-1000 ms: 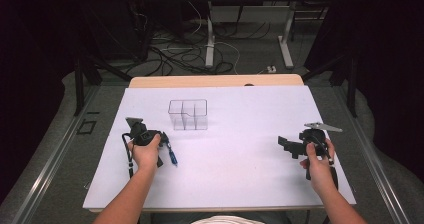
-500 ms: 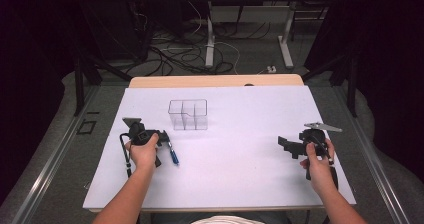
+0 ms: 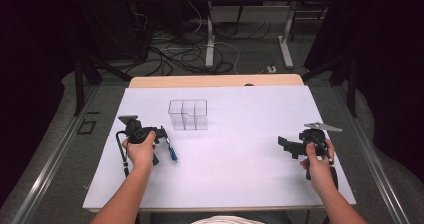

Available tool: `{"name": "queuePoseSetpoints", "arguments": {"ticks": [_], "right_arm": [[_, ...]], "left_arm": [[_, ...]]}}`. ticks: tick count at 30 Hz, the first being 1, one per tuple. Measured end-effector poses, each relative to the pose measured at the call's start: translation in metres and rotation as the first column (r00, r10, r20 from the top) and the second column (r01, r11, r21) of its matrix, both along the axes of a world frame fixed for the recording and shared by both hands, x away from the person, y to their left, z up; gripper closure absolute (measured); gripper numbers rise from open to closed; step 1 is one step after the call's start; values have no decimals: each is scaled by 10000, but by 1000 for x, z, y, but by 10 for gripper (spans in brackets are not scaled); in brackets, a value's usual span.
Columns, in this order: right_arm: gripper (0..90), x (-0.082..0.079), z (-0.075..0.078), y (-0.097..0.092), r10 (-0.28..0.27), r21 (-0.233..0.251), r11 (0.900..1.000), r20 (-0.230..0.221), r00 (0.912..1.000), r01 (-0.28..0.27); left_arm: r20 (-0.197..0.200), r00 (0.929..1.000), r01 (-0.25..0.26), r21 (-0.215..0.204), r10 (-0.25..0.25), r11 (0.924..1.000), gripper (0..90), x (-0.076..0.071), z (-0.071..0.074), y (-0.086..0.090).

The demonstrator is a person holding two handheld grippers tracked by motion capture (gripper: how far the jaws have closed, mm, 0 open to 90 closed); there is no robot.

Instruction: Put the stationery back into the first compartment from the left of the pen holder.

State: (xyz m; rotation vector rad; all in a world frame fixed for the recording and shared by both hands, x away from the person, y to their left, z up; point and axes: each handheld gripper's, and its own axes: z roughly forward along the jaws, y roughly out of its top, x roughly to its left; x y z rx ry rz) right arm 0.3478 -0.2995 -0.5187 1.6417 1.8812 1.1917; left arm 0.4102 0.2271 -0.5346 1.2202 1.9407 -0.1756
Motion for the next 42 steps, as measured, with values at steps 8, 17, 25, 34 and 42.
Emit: {"name": "queuePoseSetpoints", "arguments": {"ticks": [8,17,25,34,42], "right_arm": [[93,0,0,0,6,-4,10000,-17,10000,-6],[93,-1,0,1,-4,35,10000,-8,10000,4],[93,0,0,2,17,47,10000,-18,10000,-16],[93,0,0,2,61,63,10000,-20,10000,-61],[93,0,1,2,40,29,10000,11,10000,-40]], "left_arm": [[1177,9929,-244,569,176,9981,800,-3,17,2],[2455,9691,-537,1160,237,9918,800,-4,39,4],[3223,9466,-628,1581,86,9854,800,-2,59,3],[4157,9087,-718,2455,-381,9667,800,4,89,-8],[4794,8704,-602,3300,-1123,9421,800,8,111,-19]]}}
